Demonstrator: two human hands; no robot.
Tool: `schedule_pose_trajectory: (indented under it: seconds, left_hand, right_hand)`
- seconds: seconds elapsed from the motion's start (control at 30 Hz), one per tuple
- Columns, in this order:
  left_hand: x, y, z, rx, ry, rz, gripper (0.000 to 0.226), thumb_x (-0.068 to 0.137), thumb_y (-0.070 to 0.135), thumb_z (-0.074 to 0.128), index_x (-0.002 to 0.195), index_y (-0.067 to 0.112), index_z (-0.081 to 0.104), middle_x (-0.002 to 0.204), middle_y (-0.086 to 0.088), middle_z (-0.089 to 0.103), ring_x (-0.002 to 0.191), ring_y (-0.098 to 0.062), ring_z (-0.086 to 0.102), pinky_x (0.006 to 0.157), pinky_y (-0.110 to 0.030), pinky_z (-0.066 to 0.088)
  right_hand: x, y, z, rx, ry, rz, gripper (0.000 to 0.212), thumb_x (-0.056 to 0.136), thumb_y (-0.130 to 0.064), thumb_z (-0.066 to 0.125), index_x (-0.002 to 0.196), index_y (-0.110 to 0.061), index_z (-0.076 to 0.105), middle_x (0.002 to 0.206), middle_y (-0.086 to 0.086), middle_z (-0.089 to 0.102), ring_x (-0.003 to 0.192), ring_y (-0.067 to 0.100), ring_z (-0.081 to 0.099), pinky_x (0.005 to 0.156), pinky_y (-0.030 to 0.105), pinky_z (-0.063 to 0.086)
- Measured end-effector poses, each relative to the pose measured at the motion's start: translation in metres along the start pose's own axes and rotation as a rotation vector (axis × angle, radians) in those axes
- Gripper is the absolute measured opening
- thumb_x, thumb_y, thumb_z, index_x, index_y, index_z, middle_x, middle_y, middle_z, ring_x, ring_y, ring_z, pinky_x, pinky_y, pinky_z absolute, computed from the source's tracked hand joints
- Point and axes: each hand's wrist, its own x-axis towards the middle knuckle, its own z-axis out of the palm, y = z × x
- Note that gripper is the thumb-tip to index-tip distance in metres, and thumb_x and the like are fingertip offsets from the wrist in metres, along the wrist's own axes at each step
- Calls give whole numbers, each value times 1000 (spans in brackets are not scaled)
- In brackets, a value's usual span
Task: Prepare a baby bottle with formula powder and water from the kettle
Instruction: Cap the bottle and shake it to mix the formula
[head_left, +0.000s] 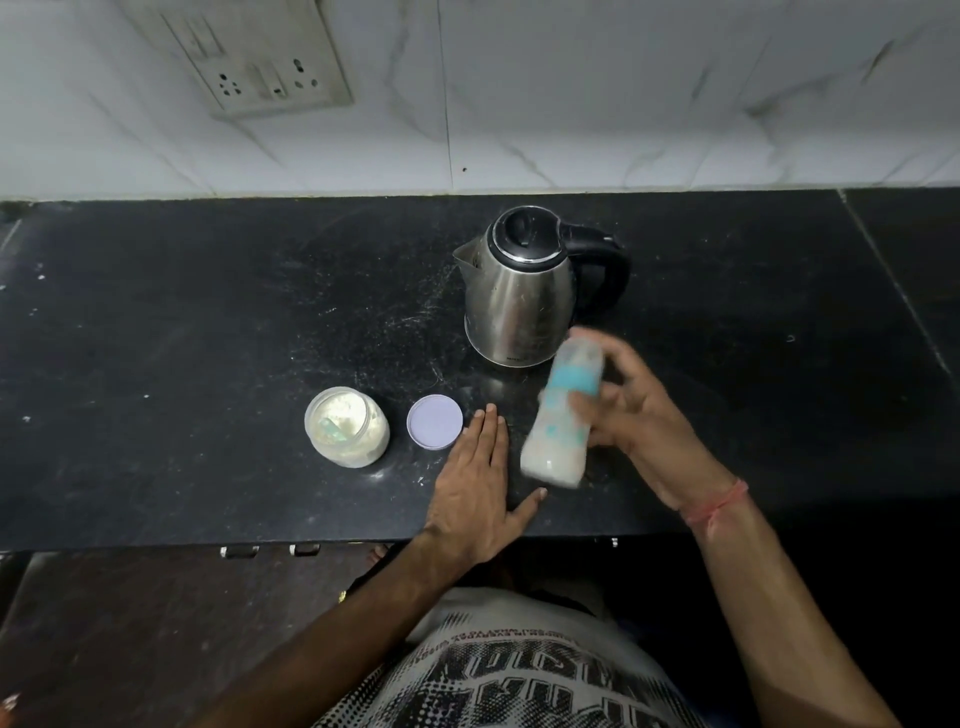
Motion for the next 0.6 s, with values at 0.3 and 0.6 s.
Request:
schedule_pose_trajectory:
  seconds: [0.3, 0.6]
  left_hand:
    - [-1, 2, -4, -25, 3, -11, 112, 108, 84, 15, 178, -2, -6, 186, -23, -15, 175, -32, -15, 143, -46, 0]
    - [-4, 5, -10, -136, -25, -43, 152, 80, 114, 21, 179, 2, -7, 187, -19, -19, 174, -29, -20, 142, -46, -1]
  right_hand:
    - [5, -5, 1, 65, 87, 2, 66, 96, -26, 75, 157, -37, 50, 131, 6, 76, 118, 32, 76, 89, 48, 66]
    - [4, -5, 7, -29, 20, -10, 70, 93, -28, 79, 156, -40, 52, 129, 12, 79, 114, 30, 78, 86, 47, 64]
